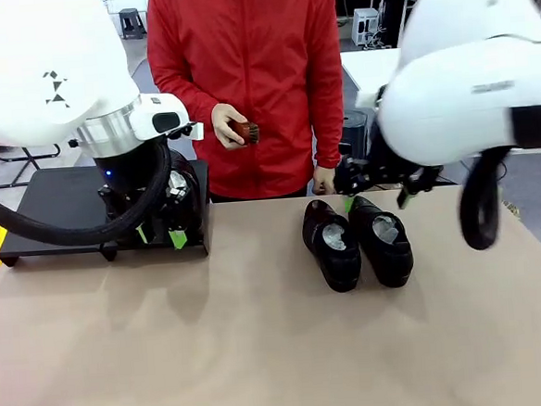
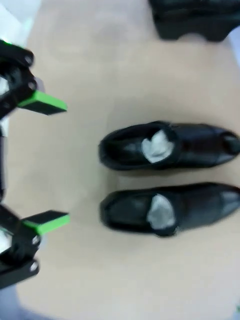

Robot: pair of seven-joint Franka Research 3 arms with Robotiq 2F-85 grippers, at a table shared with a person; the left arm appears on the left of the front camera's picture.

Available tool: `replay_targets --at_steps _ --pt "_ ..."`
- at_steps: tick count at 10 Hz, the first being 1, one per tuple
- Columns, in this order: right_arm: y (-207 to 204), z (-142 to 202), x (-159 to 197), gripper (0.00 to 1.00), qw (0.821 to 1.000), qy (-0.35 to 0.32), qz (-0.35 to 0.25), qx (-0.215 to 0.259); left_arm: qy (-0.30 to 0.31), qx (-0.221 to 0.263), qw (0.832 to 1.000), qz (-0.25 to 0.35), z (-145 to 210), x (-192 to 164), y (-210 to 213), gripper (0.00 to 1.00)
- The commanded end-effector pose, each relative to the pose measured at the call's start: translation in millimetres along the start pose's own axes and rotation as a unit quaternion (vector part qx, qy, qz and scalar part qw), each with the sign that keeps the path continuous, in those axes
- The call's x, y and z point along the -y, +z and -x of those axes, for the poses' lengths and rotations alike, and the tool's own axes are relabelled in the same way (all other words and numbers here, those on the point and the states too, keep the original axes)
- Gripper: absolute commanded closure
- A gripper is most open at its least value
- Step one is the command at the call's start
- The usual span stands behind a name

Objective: Organize the shoes by placing them on the stand.
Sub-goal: Pick up one Shoe and place it in the middle of the table.

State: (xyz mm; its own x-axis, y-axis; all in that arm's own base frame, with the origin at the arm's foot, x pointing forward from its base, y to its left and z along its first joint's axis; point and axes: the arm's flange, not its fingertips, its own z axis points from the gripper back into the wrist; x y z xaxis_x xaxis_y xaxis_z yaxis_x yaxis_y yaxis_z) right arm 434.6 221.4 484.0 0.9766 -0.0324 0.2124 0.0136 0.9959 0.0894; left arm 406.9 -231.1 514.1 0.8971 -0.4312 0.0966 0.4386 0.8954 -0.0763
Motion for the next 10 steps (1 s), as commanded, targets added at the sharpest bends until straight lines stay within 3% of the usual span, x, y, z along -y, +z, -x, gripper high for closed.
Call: replay_targets --at_steps 1,4,6,10 --pt "-30.9 -43.0 -12.8 0.00 0.999 0.023 0.018 -0.035 0.003 0.002 1.000 -0.008 1.0 -4.3 2.9 0.42" --pt "-69.6 -61.4 -13.2 0.00 0.998 0.035 0.030 -0.053 0.003 0.002 1.000 -0.008 1.0 -4.3 2.9 0.42" --pt "-77.0 -63.3 -12.1 0.38 0.998 0.033 0.021 -0.041 0.003 0.002 1.000 -0.008 1.0 -4.3 2.9 0.42" --pt "-103.5 -60.6 -10.4 0.38 0.997 0.028 0.019 -0.068 0.003 0.002 1.000 -0.008 1.0 -4.3 2.9 0.42"
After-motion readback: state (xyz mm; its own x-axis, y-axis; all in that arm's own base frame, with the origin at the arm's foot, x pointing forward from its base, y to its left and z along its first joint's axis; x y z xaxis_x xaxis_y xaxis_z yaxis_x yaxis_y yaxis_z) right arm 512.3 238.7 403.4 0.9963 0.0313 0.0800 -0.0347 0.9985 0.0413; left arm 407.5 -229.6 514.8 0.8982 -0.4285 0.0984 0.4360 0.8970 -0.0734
